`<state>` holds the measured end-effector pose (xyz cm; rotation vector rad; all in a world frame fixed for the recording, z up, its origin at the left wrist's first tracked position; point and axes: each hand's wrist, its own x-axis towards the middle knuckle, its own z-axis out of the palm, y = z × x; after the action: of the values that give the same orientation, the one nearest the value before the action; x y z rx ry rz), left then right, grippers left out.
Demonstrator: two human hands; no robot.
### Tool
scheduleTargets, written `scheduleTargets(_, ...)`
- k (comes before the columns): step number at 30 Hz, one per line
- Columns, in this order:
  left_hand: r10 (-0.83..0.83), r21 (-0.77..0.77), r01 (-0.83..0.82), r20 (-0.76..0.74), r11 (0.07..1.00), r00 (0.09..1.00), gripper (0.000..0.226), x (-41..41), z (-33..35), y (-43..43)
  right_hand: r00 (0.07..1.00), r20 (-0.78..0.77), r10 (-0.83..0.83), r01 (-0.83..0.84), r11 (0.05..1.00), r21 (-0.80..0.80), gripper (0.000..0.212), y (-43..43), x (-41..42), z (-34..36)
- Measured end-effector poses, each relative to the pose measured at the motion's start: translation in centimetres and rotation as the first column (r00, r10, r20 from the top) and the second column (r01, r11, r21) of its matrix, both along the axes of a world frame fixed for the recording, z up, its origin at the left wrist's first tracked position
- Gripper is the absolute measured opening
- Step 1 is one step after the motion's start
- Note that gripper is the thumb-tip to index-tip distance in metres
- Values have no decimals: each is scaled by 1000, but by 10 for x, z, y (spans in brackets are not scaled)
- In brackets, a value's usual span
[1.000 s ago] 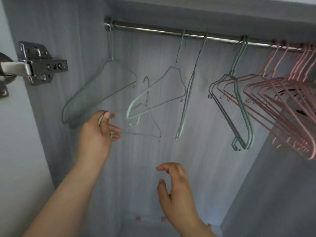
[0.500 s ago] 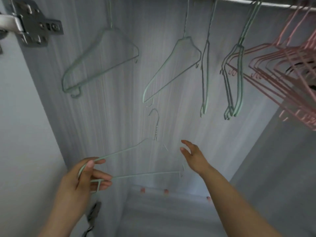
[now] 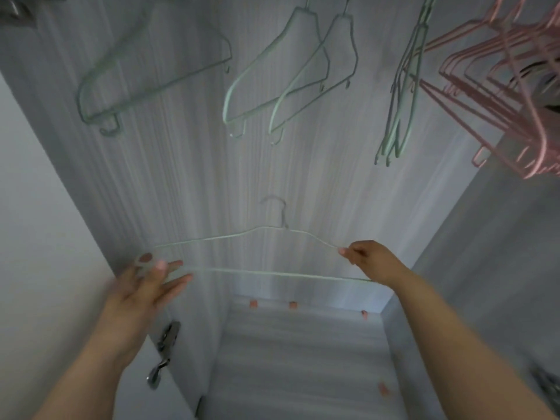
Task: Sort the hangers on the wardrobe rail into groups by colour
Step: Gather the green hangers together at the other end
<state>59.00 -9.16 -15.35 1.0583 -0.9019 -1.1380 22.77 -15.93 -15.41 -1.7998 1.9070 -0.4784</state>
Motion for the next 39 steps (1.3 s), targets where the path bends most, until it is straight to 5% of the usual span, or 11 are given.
scheduleTargets(2, -57, 123, 54, 22, 991, 998, 73, -9, -8, 1, 997, -22, -76, 75, 997, -4, 44, 14, -8, 9)
scheduleTargets(4, -151, 224, 113, 161, 968, 975, 95, -21, -15, 6, 977, 141, -159, 152, 987, 59, 37, 30, -6, 17)
scheduleTargets(9, -357, 249, 291, 288, 924, 888, 68, -67, -12, 25, 836, 514, -194, 74, 966, 246, 23, 61, 46, 20)
scheduleTargets(14, -472, 221, 417, 367, 881, 802, 65, -96, -7, 46, 478, 842, -248, 42, 965, 260, 27, 60, 110, 26)
scheduleTargets(19, -359, 27, 381, 402, 924, 842, 51, -99, 4, 53, 198, 934, -299, -56, 947, 315, 24, 47, 164, 42)
scheduleTargets(25, -124, -54, 168, 459, 984, 879, 43, -63, 2, 55, 174, 952, -251, -154, 948, 278, 23, 45, 219, 50)
scheduleTargets(29, -27, -94, 87, 506, 992, 862, 42, -47, 10, 57, 214, 972, -99, -149, 980, 132, 21, 48, 245, 65)
scheduleTargets(32, 90, -151, -14, 514, 989, 853, 71, -38, 24, 51, 210, 978, 17, -122, 992, 9, 21, 49, 262, 86)
scheduleTargets(39, 266, -300, -134, 457, 944, 849, 56, -25, 74, 37, 230, 946, 230, 2, 972, -237, 19, 43, 286, 143)
